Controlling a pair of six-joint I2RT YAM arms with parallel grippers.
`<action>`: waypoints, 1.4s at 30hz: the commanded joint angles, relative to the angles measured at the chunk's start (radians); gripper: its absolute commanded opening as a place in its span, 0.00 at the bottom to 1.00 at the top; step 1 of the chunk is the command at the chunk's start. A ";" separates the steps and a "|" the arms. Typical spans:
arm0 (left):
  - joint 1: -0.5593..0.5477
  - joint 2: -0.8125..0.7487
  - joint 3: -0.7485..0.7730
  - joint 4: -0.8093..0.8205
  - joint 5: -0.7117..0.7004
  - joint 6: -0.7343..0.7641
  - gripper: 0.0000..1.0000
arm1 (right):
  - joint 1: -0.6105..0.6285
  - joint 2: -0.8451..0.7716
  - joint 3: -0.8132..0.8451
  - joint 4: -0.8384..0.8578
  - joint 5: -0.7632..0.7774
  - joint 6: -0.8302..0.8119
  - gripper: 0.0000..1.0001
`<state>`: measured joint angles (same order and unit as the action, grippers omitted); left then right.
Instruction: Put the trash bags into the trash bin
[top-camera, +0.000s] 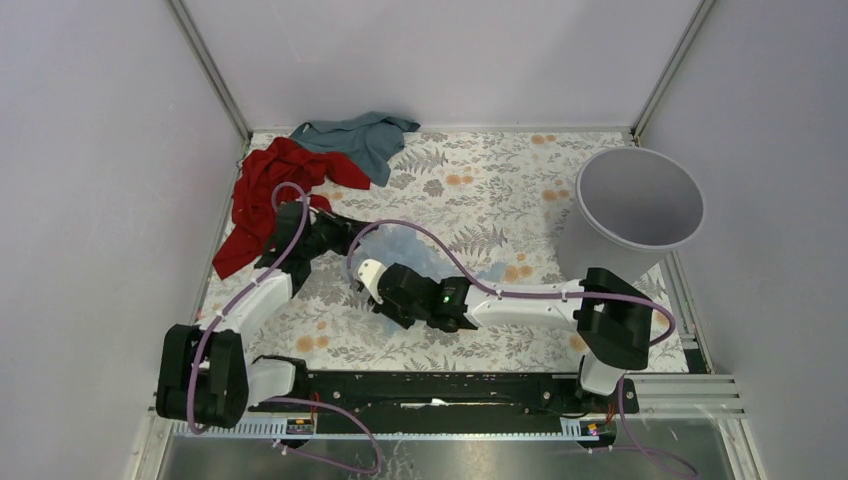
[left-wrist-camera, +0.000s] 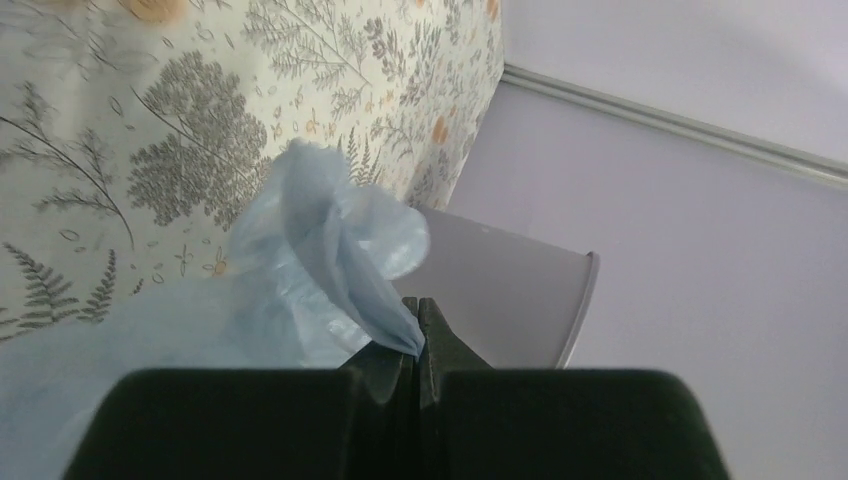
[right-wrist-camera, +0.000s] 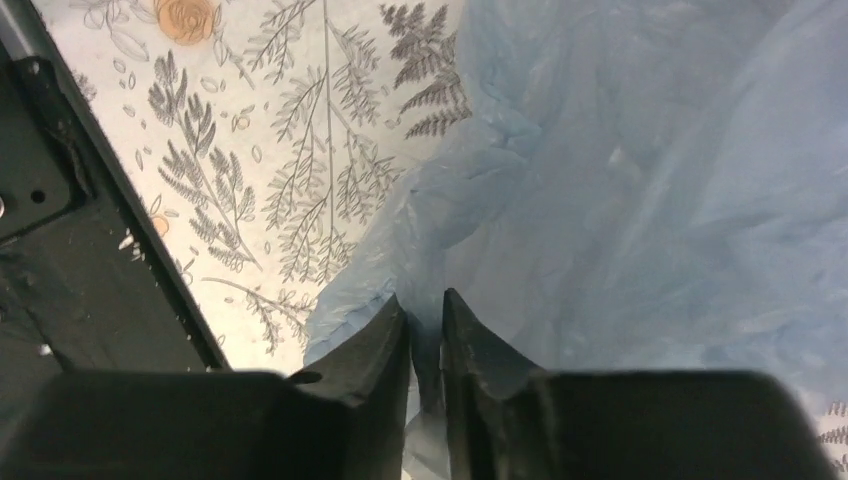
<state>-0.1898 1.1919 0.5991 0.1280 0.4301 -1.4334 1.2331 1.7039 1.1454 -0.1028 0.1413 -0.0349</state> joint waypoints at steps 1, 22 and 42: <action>0.152 0.008 0.038 0.062 0.169 0.025 0.00 | 0.025 -0.014 -0.021 -0.032 0.009 -0.061 0.18; 0.411 -0.211 0.156 -0.228 0.446 0.626 0.00 | 0.023 -0.266 0.023 -0.266 0.053 0.482 0.99; 0.220 -0.368 0.073 -0.166 0.492 0.779 0.00 | -0.362 -0.158 0.531 -0.669 0.225 0.545 1.00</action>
<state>0.0490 0.8371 0.6712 -0.1020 0.8894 -0.6876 0.9169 1.3808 1.4723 -0.6399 0.3683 0.5785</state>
